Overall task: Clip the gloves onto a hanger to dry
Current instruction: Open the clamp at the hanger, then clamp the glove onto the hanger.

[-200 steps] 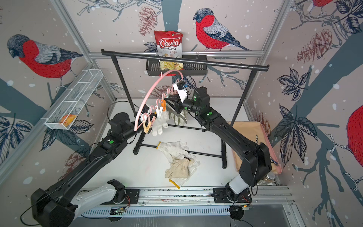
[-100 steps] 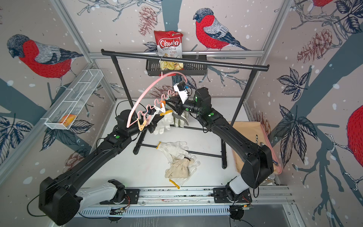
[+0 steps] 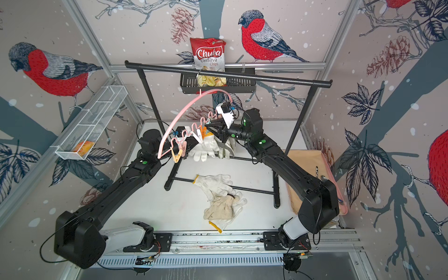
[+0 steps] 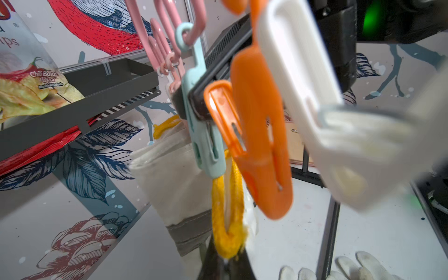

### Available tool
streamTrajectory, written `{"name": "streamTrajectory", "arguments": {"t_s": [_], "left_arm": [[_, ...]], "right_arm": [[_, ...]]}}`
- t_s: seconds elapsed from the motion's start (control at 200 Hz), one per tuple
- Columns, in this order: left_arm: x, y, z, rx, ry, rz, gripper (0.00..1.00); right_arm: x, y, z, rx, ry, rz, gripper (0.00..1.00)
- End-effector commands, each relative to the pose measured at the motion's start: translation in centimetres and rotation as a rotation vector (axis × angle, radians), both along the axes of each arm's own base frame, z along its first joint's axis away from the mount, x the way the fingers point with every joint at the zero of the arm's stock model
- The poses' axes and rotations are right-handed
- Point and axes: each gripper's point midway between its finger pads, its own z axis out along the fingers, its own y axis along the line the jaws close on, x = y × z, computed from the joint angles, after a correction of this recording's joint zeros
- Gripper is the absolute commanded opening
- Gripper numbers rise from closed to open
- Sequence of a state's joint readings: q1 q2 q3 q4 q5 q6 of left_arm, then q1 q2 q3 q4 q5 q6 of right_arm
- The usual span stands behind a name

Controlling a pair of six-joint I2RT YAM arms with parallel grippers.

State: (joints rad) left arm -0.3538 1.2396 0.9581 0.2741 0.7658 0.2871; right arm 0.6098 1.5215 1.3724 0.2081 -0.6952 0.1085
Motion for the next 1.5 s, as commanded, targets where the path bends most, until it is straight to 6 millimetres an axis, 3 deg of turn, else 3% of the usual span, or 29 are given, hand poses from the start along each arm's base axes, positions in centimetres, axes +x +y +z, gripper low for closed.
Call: {"name": "streamTrajectory", "arguments": {"t_s": [0.0, 0.42, 0.906, 0.966, 1.206, 1.496], "left_arm": [[-0.8, -0.4, 1.6, -0.032, -0.057, -0.069, 0.0], [0.9, 0.2, 2.0, -0.042, -0.069, -0.026, 0.0], [1.0, -0.1, 1.6, -0.048, -0.045, -0.042, 0.0], [0.9, -0.1, 3.1, -0.06, -0.074, -0.047, 0.0], [0.7, -0.1, 4.7, -0.079, -0.1, -0.053, 0.0], [0.7, -0.1, 4.2, -0.078, -0.085, -0.05, 0.0]], "right_arm": [[-0.3, 0.0, 1.2, 0.033, -0.026, 0.02, 0.12], [-0.4, -0.2, 1.3, 0.033, -0.026, 0.03, 0.11], [-0.3, -0.3, 1.2, 0.041, -0.024, 0.034, 0.11], [-0.3, -0.3, 1.1, 0.04, -0.023, 0.034, 0.12], [-0.3, -0.3, 0.9, 0.038, -0.023, 0.033, 0.11], [-0.2, -0.3, 1.2, 0.045, -0.03, 0.029, 0.17]]}}
